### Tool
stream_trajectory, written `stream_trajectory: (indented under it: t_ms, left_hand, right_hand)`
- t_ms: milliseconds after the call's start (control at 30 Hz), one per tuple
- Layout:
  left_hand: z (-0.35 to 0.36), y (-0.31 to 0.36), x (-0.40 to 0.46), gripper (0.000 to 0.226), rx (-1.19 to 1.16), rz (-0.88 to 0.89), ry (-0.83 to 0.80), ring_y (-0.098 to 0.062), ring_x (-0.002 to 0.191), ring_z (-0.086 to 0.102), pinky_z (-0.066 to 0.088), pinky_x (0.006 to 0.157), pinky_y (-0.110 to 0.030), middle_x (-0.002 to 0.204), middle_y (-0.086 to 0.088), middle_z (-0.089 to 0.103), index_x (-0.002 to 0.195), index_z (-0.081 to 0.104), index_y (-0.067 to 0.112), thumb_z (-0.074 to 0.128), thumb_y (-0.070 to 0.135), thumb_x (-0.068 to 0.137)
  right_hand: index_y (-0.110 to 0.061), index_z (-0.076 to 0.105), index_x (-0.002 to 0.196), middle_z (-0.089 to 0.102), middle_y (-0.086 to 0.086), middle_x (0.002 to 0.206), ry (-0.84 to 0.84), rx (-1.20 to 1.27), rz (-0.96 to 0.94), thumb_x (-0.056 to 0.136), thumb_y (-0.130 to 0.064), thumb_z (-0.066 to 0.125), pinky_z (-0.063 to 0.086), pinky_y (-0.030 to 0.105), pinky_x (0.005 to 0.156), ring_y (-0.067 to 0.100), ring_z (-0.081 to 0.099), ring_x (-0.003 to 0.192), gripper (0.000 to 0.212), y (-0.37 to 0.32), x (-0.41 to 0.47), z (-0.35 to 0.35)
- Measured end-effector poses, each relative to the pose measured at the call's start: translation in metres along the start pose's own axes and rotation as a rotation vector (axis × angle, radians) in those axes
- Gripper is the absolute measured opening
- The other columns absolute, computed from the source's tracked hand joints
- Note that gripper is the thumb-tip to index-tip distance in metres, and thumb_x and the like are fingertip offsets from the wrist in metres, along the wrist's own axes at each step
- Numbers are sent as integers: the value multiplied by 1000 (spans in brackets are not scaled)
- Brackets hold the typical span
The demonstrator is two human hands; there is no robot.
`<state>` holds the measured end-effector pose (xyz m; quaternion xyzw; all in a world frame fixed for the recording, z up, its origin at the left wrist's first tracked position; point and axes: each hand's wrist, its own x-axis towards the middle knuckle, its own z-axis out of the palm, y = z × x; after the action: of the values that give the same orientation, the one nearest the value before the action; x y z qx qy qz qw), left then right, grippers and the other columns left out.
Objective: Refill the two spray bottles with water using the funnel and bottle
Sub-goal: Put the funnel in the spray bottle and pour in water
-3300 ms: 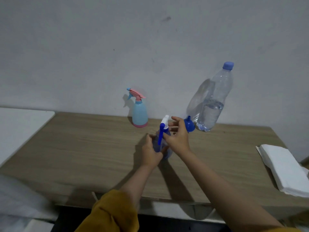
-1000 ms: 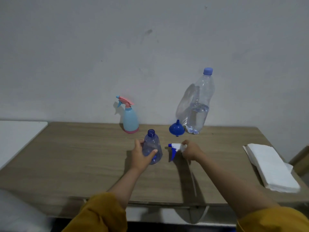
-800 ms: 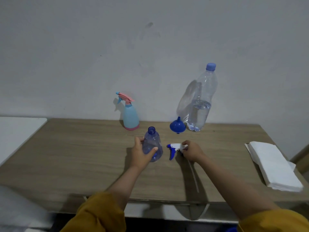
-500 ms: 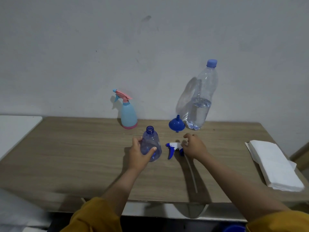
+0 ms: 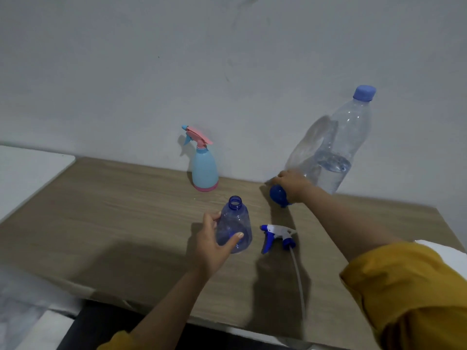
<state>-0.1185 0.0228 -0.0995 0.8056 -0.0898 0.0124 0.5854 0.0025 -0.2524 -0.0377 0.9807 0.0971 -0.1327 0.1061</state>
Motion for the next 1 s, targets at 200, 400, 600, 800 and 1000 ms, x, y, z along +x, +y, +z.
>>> stream_trajectory:
  t_ms: [200,400,600,800,1000]
  left_hand:
    - [2,-2,-1,59,47,76,77,-9,102,64,58,80,-39,113,13,61,110,41,47,77,53,64]
    - [2,0,-3,58,70,13,53,-6,102,63,58,82,-37,111,18,59,109,42,40,78,48,65]
    - [-1,7,-3,56,85,-68,21,1,101,62,56,86,-37,111,15,63,109,42,40,79,45,67]
    - [-4,21,-7,54,121,-77,7,-1,95,63,57,80,-39,108,17,63,106,39,46,73,55,64]
    - [-8,37,-11,48,150,-62,-9,-4,87,59,43,57,-9,107,8,63,108,40,28,75,37,75]
  right_hand:
    - [-29,38,143,46,10,134,-184,-49,-38,73,-9,76,51,41,88,33,50,120,82,1,25,-1]
    - [-24,48,133,56,7,126,79,241,-89,66,-24,83,49,38,89,27,52,114,75,2,-5,-26]
    - [-27,41,128,61,7,104,437,826,-176,70,-27,82,52,24,80,21,63,90,71,-24,-85,-68]
    - [-29,41,116,63,12,94,595,1330,-183,70,-35,78,53,38,81,29,62,84,59,-71,-131,-76]
    - [-23,35,113,61,5,108,582,1427,-95,78,-18,78,50,29,87,18,61,102,56,-114,-133,-65]
